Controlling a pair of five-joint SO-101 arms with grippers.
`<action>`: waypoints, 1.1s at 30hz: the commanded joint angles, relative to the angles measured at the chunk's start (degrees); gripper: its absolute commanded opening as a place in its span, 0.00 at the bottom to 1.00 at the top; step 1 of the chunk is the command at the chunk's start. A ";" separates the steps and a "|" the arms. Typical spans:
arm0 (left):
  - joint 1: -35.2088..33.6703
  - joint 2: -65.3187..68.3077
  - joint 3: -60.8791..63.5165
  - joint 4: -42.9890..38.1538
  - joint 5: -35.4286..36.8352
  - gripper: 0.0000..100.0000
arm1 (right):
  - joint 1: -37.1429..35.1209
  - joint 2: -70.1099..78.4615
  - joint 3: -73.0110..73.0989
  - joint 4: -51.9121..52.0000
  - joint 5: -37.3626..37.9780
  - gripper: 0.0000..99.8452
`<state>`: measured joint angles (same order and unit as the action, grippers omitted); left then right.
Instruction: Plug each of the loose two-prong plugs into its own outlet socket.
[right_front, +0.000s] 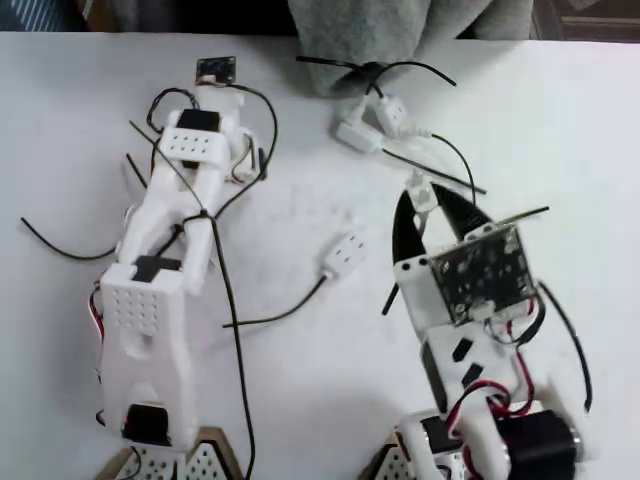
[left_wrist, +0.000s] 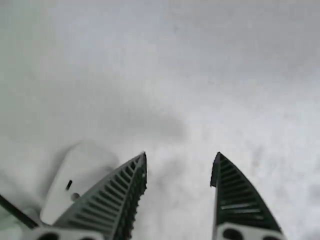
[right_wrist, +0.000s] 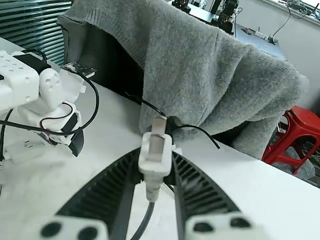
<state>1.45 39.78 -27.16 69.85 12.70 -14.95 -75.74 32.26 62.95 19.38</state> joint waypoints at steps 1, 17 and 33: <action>1.10 -0.84 -1.85 -1.14 0.18 0.22 | 0.04 -6.64 12.04 -7.96 0.00 0.02; 7.43 -1.63 -9.14 0.97 0.18 0.22 | 0.13 -14.81 50.46 -37.49 0.00 0.02; 13.93 -24.84 4.31 5.80 0.18 0.22 | 0.13 -20.09 56.53 -37.76 -4.13 0.02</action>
<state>14.81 23.87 -25.67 76.62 12.79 -14.51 -95.34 89.14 26.20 16.13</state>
